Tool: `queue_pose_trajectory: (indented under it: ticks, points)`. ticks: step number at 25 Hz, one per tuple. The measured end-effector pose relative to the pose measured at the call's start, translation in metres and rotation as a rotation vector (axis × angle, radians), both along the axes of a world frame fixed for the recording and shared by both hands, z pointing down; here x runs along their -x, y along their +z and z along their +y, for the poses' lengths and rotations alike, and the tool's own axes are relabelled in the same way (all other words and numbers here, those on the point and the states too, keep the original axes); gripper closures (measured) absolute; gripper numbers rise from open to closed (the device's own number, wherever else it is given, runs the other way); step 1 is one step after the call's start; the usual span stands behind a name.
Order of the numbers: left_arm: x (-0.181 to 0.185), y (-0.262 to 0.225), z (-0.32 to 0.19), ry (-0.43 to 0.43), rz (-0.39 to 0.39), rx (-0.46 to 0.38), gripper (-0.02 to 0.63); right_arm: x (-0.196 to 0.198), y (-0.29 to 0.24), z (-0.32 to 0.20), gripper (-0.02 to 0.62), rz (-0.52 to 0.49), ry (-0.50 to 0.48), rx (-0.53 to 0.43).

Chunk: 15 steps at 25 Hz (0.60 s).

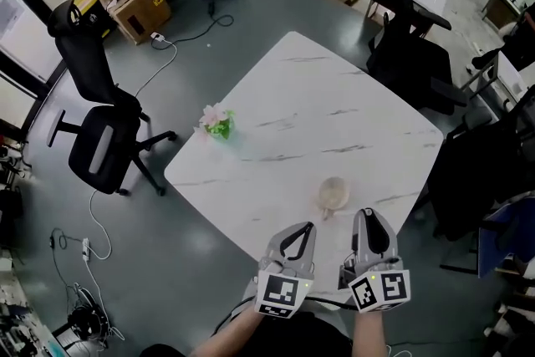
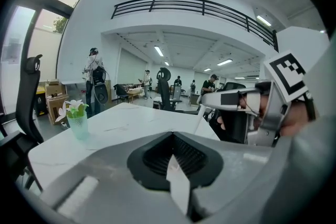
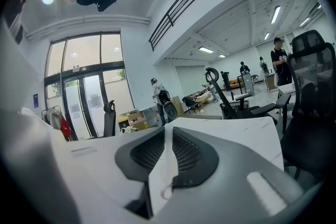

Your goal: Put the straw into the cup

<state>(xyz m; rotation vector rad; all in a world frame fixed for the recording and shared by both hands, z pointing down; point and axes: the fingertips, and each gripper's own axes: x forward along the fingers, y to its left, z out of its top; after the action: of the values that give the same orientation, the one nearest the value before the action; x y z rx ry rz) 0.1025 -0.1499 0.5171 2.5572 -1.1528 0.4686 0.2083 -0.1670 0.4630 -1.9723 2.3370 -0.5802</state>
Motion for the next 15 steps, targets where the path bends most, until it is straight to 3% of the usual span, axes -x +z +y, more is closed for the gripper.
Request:
queue_pose_trajectory:
  ticks: [15]
  points:
    - [0.001,0.025,-0.031,-0.058,-0.04,0.061,0.604,-0.003,0.048,-0.053,0.549,0.009,-0.071,0.078]
